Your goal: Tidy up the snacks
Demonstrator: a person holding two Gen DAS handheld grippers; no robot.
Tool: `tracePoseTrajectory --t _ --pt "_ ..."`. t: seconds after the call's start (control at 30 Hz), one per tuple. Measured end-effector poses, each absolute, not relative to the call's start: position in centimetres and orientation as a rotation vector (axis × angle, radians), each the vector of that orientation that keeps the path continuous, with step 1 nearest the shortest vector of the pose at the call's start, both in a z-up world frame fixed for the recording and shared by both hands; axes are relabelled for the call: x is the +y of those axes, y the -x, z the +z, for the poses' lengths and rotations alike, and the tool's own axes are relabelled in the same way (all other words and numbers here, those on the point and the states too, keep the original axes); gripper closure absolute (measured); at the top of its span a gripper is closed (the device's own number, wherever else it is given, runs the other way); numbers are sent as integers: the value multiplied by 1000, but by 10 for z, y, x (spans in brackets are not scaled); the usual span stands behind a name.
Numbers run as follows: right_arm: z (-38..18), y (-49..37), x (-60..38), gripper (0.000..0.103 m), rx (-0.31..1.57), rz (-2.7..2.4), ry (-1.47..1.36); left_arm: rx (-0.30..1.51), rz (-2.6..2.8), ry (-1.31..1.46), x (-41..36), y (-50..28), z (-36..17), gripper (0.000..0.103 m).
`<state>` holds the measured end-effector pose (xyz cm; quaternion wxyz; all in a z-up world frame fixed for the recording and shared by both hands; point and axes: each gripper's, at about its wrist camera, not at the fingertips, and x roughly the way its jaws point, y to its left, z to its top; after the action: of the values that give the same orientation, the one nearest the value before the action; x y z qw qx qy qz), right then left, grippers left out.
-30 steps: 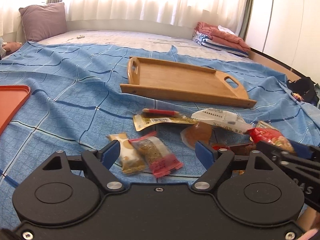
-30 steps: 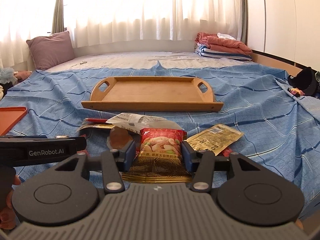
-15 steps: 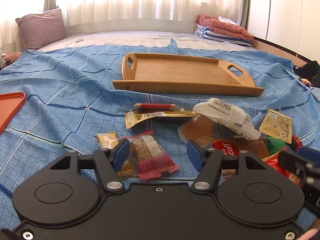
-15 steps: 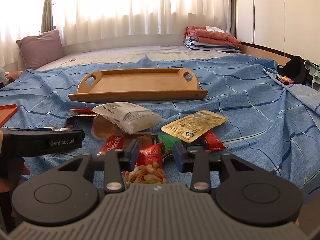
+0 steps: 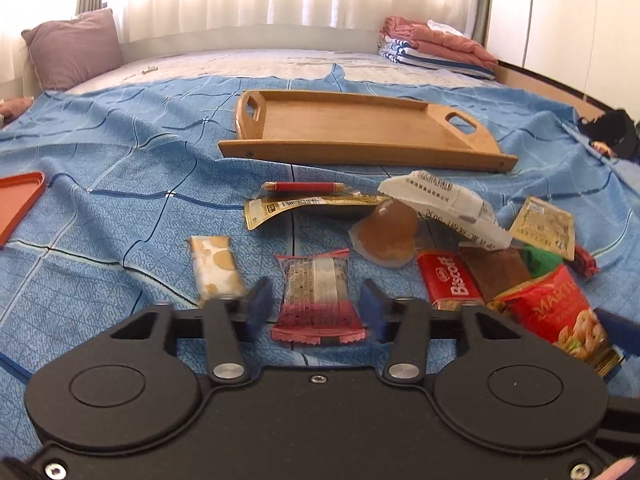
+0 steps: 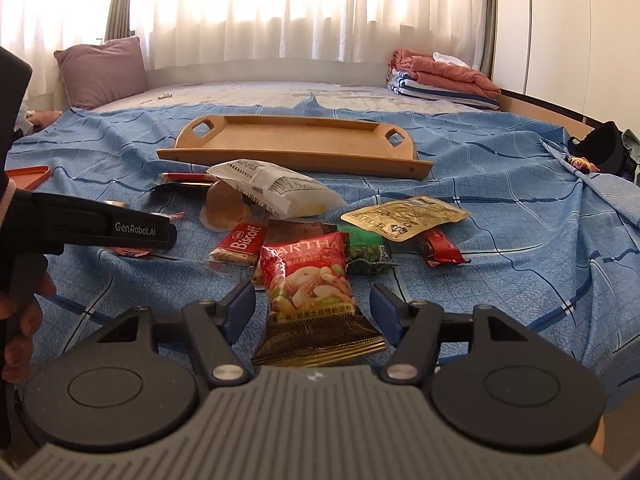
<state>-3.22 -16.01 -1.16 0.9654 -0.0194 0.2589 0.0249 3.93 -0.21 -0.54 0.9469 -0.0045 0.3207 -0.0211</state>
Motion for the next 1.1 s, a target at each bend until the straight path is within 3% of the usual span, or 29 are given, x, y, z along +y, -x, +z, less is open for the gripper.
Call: tracePoseTrajectory --t 0.07,0.2,0.3,0.37,0.4,0.63,1.03,1.1 --pt "-13 37 -158 28 508 47 57 648 -31 -9 -5 -37 -8 24" --pt "-17 41 -155 28 509 30 94 648 -30 1 -4 -37 -10 24" --pt "-17 40 -156 31 530 31 77 653 -46 15 -2 -37 -7 34" --pt "-16 39 -156 35 541 32 74 647 -65 30 1 -36 -5 58" --pt "-15 39 -156 38 546 31 70 651 -74 37 2 -36 -4 63" --pt "-10 35 -161 41 586 52 6 644 -80 36 3 -31 2 69" --pt "8 21 -169 42 650 70 -24 629 -92 33 4 -26 17 71" --pt "5 15 -170 31 711 73 -32 645 -92 31 5 -26 13 71"
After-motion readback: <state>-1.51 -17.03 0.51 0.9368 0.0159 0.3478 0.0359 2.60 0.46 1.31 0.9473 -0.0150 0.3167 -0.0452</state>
